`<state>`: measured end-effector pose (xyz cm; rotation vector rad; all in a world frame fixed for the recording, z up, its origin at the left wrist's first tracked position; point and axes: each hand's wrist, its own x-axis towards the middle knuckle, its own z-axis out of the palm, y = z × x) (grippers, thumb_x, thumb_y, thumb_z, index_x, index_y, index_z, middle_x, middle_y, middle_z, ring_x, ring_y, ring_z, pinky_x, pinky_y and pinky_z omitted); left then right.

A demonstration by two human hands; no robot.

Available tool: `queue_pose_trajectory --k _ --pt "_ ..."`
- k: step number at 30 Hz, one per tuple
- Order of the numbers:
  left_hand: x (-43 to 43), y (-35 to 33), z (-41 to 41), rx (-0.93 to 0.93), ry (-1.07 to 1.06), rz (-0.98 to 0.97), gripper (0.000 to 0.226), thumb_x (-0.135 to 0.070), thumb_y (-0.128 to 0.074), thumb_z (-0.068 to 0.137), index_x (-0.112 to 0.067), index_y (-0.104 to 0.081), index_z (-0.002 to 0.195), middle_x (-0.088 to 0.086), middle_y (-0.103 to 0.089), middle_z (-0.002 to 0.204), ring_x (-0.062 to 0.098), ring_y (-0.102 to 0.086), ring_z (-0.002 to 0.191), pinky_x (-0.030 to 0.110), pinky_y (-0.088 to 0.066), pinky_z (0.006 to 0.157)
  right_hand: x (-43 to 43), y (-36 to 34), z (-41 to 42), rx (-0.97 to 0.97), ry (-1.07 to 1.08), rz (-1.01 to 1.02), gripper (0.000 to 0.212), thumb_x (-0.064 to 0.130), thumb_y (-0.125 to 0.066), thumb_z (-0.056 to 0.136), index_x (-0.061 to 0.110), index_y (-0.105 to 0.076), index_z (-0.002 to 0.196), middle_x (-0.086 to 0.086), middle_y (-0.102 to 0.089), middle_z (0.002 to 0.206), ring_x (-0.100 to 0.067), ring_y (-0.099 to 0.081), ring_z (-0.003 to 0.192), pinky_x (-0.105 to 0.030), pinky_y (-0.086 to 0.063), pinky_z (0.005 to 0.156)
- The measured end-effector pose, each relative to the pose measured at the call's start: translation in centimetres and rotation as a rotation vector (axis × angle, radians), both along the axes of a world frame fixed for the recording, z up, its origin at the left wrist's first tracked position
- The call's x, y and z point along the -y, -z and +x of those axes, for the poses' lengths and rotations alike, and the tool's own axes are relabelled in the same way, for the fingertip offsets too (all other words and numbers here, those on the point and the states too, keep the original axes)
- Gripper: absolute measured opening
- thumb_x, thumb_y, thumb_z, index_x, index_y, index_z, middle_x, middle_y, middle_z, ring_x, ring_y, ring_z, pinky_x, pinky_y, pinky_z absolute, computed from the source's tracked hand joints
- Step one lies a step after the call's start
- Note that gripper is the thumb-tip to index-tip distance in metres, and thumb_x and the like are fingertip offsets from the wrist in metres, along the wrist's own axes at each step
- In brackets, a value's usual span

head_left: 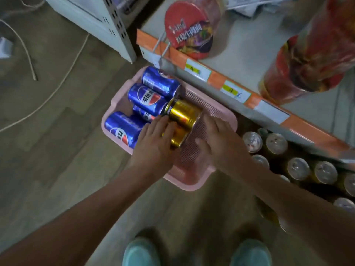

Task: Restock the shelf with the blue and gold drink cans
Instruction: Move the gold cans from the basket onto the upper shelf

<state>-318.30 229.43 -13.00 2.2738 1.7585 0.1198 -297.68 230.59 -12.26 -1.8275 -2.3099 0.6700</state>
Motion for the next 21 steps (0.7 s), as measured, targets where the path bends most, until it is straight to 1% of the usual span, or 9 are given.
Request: queue_pose_trajectory --k 3,7,9,10,12,14,16,19,21 --pt "-1.4 1.0 -0.2 -0.002 0.068 0.039 0.064 -0.056 -0.059 0.089 -0.019 -0.051 0.141 0.008 -0.051 0.143 0.029 -0.045 0.136 0.051 -0.037 0.115 -1.8 1.4 -0.4 0.018 -0.007 0.102 0.073 0.053 -0.043 0.096 0.000 -0.043 0.145 -0.019 -0.055 0.138 -0.035 -0.052 0.128 -0.045 -0.045 0.104" --pt "-1.4 2.0 -0.2 -0.008 0.084 0.073 0.079 -0.063 -0.069 0.076 -0.021 -0.049 0.141 0.004 -0.047 0.141 0.026 -0.040 0.133 0.045 -0.041 0.108 -3.4 3.2 -0.6 0.072 -0.065 0.170 0.079 0.062 -0.028 0.095 0.002 -0.043 0.145 -0.017 -0.057 0.137 -0.033 -0.054 0.127 -0.042 -0.044 0.105" --pt "-1.3 2.6 0.2 0.043 0.046 0.083 0.079 -0.062 -0.071 0.073 -0.022 -0.049 0.138 0.003 -0.046 0.139 0.025 -0.039 0.131 0.044 -0.045 0.101 -4.0 4.1 -0.8 0.109 -0.090 0.147 0.081 0.066 -0.025 0.095 0.005 -0.038 0.148 -0.015 -0.055 0.140 -0.031 -0.052 0.128 -0.043 -0.041 0.106" --pt "-1.4 2.7 0.4 0.064 0.021 0.085 0.077 -0.061 -0.072 0.072 -0.023 -0.049 0.136 0.002 -0.046 0.137 0.025 -0.039 0.130 0.044 -0.046 0.098 -4.3 4.5 -1.0 0.119 -0.097 0.122 0.081 0.066 -0.027 0.096 0.007 -0.035 0.150 -0.014 -0.054 0.141 -0.031 -0.051 0.129 -0.043 -0.040 0.107" --pt "-1.6 2.9 0.9 0.083 -0.022 0.097 0.070 -0.059 -0.072 0.072 -0.026 -0.050 0.130 0.000 -0.046 0.131 0.024 -0.041 0.126 0.043 -0.047 0.093 -4.8 4.6 -1.4 0.089 -0.079 0.072 0.075 0.060 -0.041 0.098 0.009 -0.033 0.151 -0.015 -0.053 0.141 -0.031 -0.050 0.129 -0.041 -0.039 0.106" --pt "-1.7 2.6 1.1 0.104 -0.048 0.102 0.063 -0.055 -0.071 0.073 -0.027 -0.051 0.125 -0.001 -0.047 0.127 0.023 -0.043 0.121 0.043 -0.048 0.090 -5.1 4.0 -1.8 0.031 -0.041 0.033 0.069 0.052 -0.053 0.097 0.011 -0.036 0.149 -0.013 -0.053 0.139 -0.030 -0.050 0.129 -0.040 -0.041 0.103" --pt "-1.7 2.2 1.1 0.124 -0.045 0.092 0.061 -0.055 -0.065 0.073 -0.027 -0.052 0.124 -0.001 -0.048 0.126 0.022 -0.043 0.121 0.046 -0.051 0.090 -5.1 3.2 -2.0 -0.013 -0.001 -0.016 0.064 0.049 -0.058 0.096 0.015 -0.039 0.146 -0.010 -0.053 0.137 -0.027 -0.051 0.127 -0.038 -0.043 0.097" --pt "-1.7 1.8 0.9 0.166 -0.009 0.062 0.065 -0.061 -0.051 0.075 -0.028 -0.053 0.130 -0.001 -0.048 0.133 0.021 -0.043 0.126 0.048 -0.049 0.096 -4.7 2.6 -1.6 -0.039 0.028 -0.033 0.063 0.048 -0.058 0.097 0.016 -0.037 0.147 -0.008 -0.049 0.140 -0.025 -0.050 0.126 -0.033 -0.041 0.094" --pt "-1.9 1.6 0.8 0.176 0.022 0.068 0.063 -0.062 -0.052 0.081 -0.029 -0.053 0.135 -0.001 -0.049 0.139 0.020 -0.042 0.131 0.048 -0.046 0.104 -4.4 2.6 -0.9 -0.070 0.044 0.008 0.064 0.048 -0.059 0.096 0.016 -0.036 0.147 -0.008 -0.046 0.139 -0.023 -0.049 0.125 -0.026 -0.036 0.089"
